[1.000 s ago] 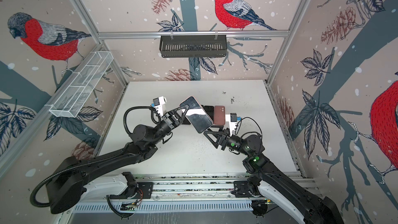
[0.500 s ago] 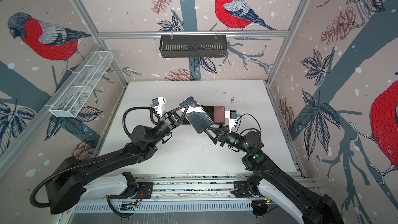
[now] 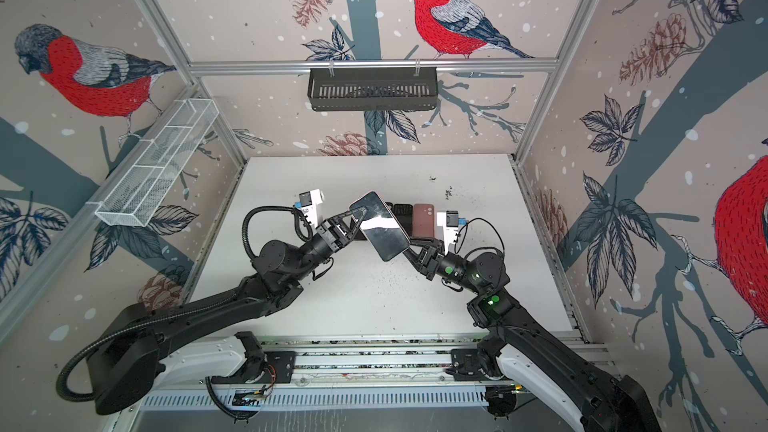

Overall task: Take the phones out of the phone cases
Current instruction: 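Lower the held phone toward the phone row with both grippers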

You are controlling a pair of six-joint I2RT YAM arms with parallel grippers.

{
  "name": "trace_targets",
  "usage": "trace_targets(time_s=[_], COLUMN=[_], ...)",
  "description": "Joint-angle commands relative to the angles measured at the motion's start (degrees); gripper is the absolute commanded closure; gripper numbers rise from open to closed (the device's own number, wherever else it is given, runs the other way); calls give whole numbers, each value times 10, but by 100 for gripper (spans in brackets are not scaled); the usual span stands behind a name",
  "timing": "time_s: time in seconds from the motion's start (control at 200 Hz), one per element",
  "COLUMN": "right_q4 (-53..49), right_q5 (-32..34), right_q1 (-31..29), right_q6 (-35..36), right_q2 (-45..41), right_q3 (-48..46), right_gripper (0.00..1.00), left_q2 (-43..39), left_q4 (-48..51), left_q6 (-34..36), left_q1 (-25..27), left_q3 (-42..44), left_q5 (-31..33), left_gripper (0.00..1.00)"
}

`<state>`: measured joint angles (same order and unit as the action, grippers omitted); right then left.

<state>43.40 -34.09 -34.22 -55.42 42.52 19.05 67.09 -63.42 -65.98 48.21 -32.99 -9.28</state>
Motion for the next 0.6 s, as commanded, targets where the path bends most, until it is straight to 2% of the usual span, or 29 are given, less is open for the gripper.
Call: trace_targets(time_s=[0.0,0.195,0.22,0.24,0.31,0.42,0.59], right_q4=[14,11,10,7,-5,-32,-79], right_q5=[-3,13,17,20,31,56,102], right_q1=[0,0,0,0,0,-3,-2], right_q6=[-5,-26,-32,-35,-45,-67,-93], right_q2=[-5,-27,-30,-33,-45,-66,-105], right_q3=[-3,-33,-38,-40,-49,-68,-100], right_gripper=[84,97,97,98,99,99,100], left_q2=[-3,-4,-2,1,21,55,102], left_q4=[-11,58,73,83,94,76,79], left_q6=[-3,-6,-6,-4,-3,-11,-4], left_q1=[-3,-11,-11,-11,-11,-12,-12], left_q3=[-3,3,4,3,6,21,23], left_q5=[-11,0,4,6,4,9,15], left_gripper=[100,100,83,77,68,49,28])
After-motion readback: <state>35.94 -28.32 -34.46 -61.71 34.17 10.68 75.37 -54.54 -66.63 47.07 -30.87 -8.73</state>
